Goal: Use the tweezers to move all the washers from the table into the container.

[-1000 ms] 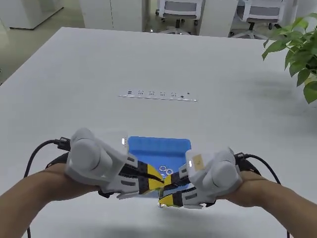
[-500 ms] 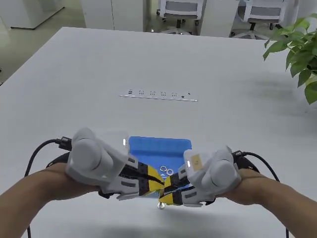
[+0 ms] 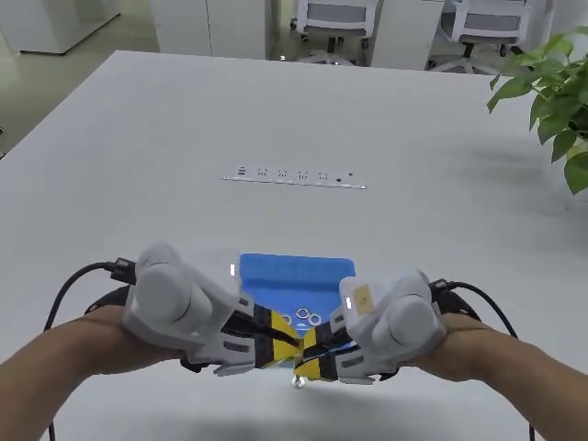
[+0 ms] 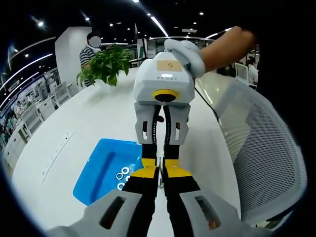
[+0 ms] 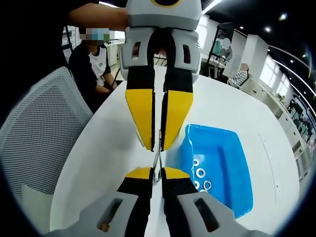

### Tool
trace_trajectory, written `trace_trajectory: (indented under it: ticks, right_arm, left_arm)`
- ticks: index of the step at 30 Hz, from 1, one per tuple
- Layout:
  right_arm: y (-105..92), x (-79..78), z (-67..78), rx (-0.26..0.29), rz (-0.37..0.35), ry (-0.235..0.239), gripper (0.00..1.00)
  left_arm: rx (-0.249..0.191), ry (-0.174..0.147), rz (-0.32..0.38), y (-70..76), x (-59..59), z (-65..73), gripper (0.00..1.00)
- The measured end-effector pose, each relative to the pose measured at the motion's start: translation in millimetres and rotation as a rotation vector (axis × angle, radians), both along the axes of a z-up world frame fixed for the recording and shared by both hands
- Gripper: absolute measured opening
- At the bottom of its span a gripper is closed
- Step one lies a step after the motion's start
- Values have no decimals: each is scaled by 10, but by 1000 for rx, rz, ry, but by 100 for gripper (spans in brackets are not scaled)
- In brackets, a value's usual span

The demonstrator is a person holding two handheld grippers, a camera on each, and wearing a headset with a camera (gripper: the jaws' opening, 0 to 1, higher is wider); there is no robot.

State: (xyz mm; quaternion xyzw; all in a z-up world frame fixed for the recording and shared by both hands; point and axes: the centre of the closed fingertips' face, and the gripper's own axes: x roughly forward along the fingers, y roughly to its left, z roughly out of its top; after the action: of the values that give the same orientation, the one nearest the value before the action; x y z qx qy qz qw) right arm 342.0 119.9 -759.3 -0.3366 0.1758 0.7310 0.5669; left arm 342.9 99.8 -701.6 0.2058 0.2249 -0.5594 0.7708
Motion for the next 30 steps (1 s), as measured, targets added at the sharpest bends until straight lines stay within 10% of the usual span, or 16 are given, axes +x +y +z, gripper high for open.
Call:
trace_trajectory:
  ticks: [30]
  right_arm:
    - [-53,85,337,35,-43,18,8]
  left_arm:
    - [-134,55,179,210,11,37,81]
